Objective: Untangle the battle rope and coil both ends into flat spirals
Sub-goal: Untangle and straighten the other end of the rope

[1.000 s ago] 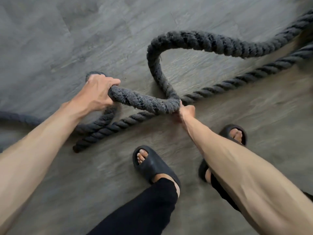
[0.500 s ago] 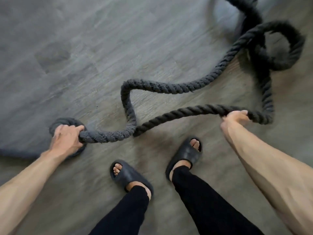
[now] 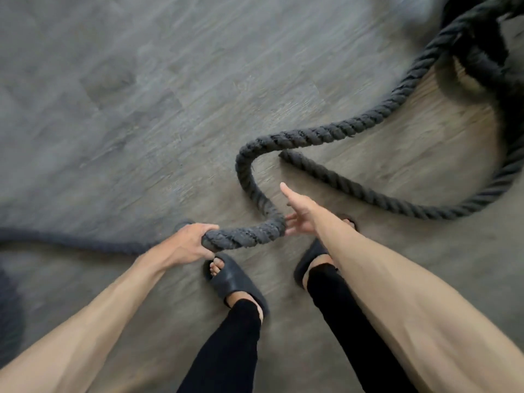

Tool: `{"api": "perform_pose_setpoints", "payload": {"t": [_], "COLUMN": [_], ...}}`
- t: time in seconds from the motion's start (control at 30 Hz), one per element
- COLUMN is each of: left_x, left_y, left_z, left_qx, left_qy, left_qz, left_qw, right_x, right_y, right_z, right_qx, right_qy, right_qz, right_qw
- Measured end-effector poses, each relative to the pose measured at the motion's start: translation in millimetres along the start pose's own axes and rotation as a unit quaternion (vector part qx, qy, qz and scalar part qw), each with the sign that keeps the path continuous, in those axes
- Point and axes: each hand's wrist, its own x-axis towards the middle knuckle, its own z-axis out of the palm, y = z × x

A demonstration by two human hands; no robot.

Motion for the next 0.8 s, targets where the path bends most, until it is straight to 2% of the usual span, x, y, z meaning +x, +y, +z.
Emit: {"api": "perform_pose_setpoints", "payload": {"t": [0.1,0.17,0.23,0.3,0.37,0.43,0.5,0.57,0.63,0.7,0.8], "left_x": [-16,-20,-22,-24,-25,-26,-29,-30,-28,-19,-1], "left_y": [4,6,10,16,20,28,49,80,123,168,237], "left_z": [40,59,72,78,84,90,94,104,115,130,171], "left_qx": [-0.030,-0.074,-0.094,-0.066,-0.011,-0.041,-0.124,-0.197,-0.275,-0.304,-0.236], "left_qy": [-0.042,-0.081,-0.114,-0.140,-0.168,-0.197,-0.150,-0.041,0.009,-0.005,-0.048], "left_qz": [-0.003,0.015,0.028,0.035,0.039,0.019,0.002,-0.013,-0.026,-0.028,-0.011], "left_qw": [0.999,0.994,0.989,0.987,0.985,0.979,0.981,0.980,0.961,0.952,0.970], "right_x": [7,3,-8,-22,-35,-54,-74,-90,-102,-115,-126], "right_y": [39,68,95,123,152,180,204,223,235,239,246], "right_z": [13,4,-10,-20,-23,-24,-25,-30,-33,-31,-26], "right_qx": [-0.024,-0.017,0.058,0.165,0.210,0.186,0.177,0.167,0.184,0.202,0.209], "right_qy": [-0.011,0.044,0.081,0.122,0.237,0.374,0.430,0.442,0.456,0.469,0.448], "right_qz": [0.079,0.115,0.128,0.101,0.038,-0.015,-0.023,-0.030,-0.054,-0.085,-0.148], "right_qw": [0.997,0.992,0.987,0.973,0.948,0.909,0.885,0.881,0.869,0.855,0.857]}}
